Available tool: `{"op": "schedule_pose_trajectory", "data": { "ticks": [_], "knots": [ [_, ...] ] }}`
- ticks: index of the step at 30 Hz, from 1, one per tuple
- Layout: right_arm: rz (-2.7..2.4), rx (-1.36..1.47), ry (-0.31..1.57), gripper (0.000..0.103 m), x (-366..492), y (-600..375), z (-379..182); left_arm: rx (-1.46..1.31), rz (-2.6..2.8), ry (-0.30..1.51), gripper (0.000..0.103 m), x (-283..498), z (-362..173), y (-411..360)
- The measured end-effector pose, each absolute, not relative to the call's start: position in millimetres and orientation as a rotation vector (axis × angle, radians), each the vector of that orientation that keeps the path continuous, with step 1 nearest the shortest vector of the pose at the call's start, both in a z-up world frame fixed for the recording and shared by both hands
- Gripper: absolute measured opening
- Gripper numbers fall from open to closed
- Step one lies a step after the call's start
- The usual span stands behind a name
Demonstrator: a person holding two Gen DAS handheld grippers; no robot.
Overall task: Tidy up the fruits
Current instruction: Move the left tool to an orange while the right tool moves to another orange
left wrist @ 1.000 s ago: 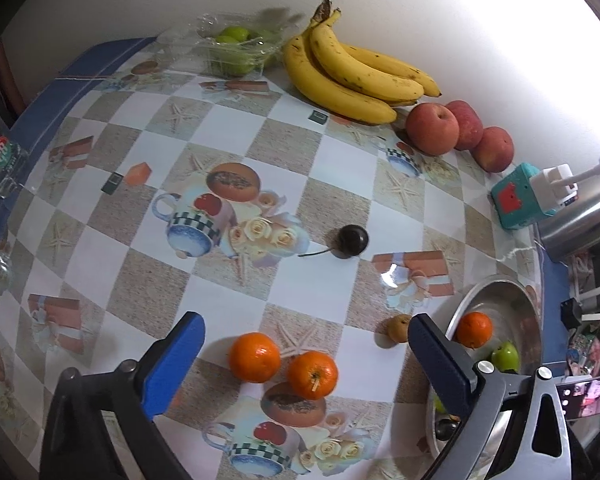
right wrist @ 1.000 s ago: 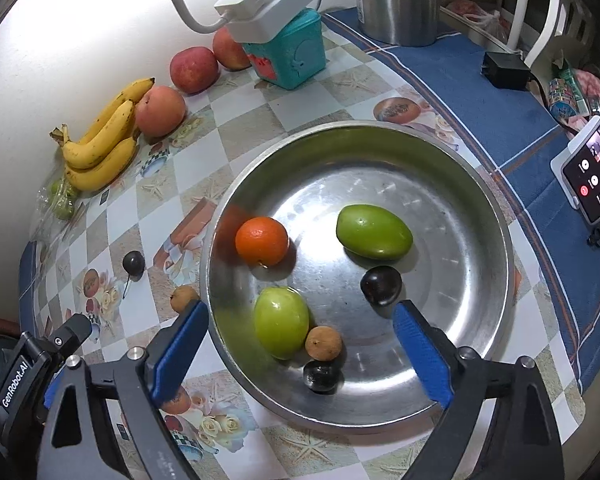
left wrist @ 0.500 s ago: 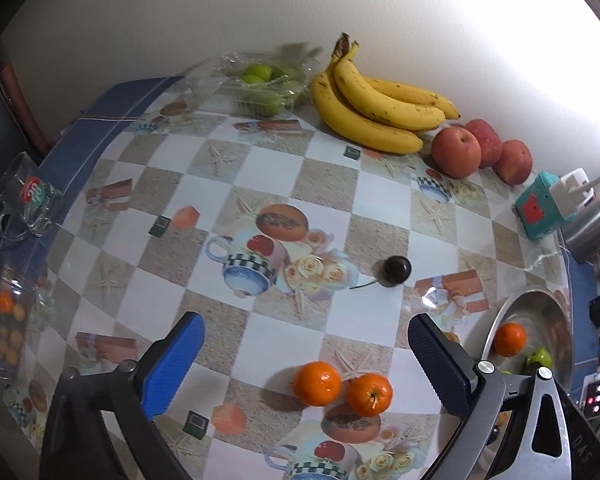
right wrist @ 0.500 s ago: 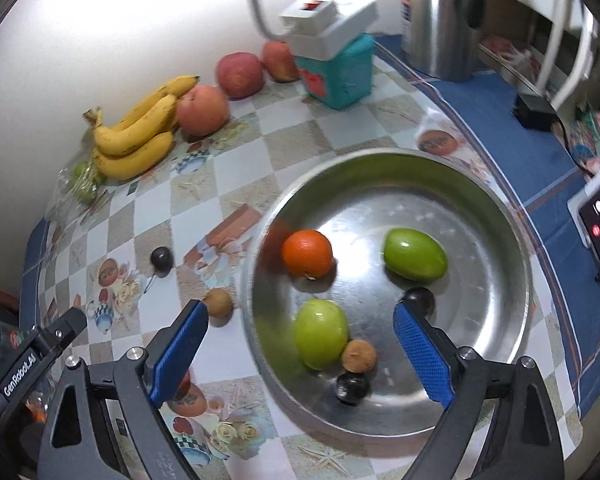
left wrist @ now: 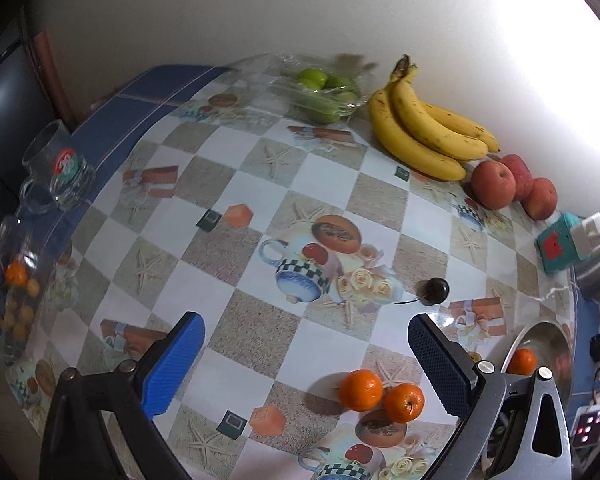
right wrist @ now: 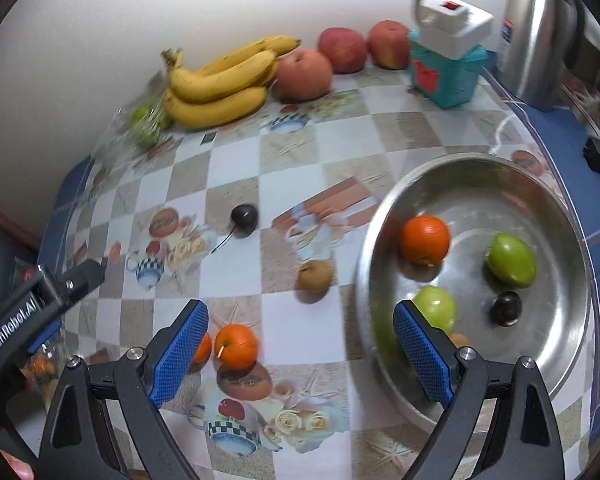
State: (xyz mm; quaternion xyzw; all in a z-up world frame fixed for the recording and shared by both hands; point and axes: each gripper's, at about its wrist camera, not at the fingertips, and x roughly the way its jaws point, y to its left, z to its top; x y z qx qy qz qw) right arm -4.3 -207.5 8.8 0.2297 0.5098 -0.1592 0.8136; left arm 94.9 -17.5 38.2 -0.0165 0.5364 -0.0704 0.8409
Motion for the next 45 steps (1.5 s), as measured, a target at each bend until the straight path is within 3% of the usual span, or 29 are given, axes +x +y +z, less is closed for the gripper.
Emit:
{"op": "schedule_pose_trajectory", "data": {
  "ticks": [34,40,42,45],
  "knots": [
    [-0.275,0.398,1.243,0.093,22.6,-165.9,-39.3,-0.204,-0.178,1.414,0.102,108.4,-31.6,-13.1],
    [-0.263,0.397,1.259,0.086,25.9,-163.0,-46.2,-0.189,-0.2,1.411,0.101,107.6,-30.4,-19.5],
    [-0.253,0.395,1.262,0.077,26.7,-161.5,-47.6,-0.185,-0.205,1.414,0.099,107.7,-31.0,-21.0],
    [-0.243,0.39,1.271,0.077,27.7,-159.4,-50.9,-0.183,-0.213,1.425,0.098,107.6,-34.0,-24.4]
  ]
}}
